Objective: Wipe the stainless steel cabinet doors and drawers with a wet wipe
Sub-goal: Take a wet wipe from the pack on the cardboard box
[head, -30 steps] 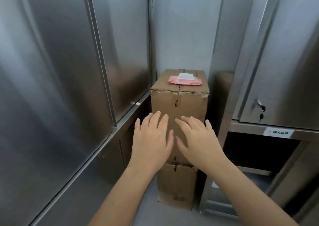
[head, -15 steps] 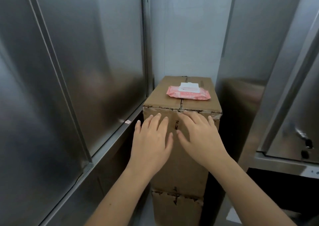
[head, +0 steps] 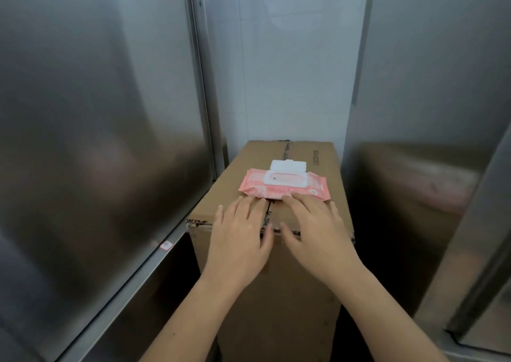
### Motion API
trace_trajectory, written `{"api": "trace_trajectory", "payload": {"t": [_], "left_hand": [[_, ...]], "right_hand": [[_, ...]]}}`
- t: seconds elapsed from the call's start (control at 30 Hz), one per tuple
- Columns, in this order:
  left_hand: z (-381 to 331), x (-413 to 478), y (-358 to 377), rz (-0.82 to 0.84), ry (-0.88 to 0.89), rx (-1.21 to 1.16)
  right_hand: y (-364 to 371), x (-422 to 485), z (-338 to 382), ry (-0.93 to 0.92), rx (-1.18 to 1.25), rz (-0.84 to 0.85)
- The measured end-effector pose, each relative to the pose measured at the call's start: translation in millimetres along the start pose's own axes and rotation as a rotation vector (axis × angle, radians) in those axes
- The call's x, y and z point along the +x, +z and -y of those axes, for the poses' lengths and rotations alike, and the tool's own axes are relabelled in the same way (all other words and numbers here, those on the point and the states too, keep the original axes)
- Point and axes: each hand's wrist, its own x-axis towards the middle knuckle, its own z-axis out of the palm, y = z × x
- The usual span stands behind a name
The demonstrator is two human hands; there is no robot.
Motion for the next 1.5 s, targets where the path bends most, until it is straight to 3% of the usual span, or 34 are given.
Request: {"api": "trace_trajectory", "payload": {"t": [0.47,0.67,0.93,1.5], "left_hand": [[33.9,80.3,48.0,0.046,0.088,-0.052],[51.1,113.1,63.1,0.081,0.193,-0.046],[64.1,132.5,78.4,0.150,0.231,-0.087],[60.7,130.9,83.9,0.131,0.238,-0.152]], "right_hand": [[33.3,79.6,-17.7,0.033,-0.018,-0.022],[50.2,113.0,-30.9,0.069,-0.060,0.046],[62.7,127.4,-50.0,0.037,-0.024,0.132],[65.2,145.8,-69.4,-0.068,0.090,0.291]]}}
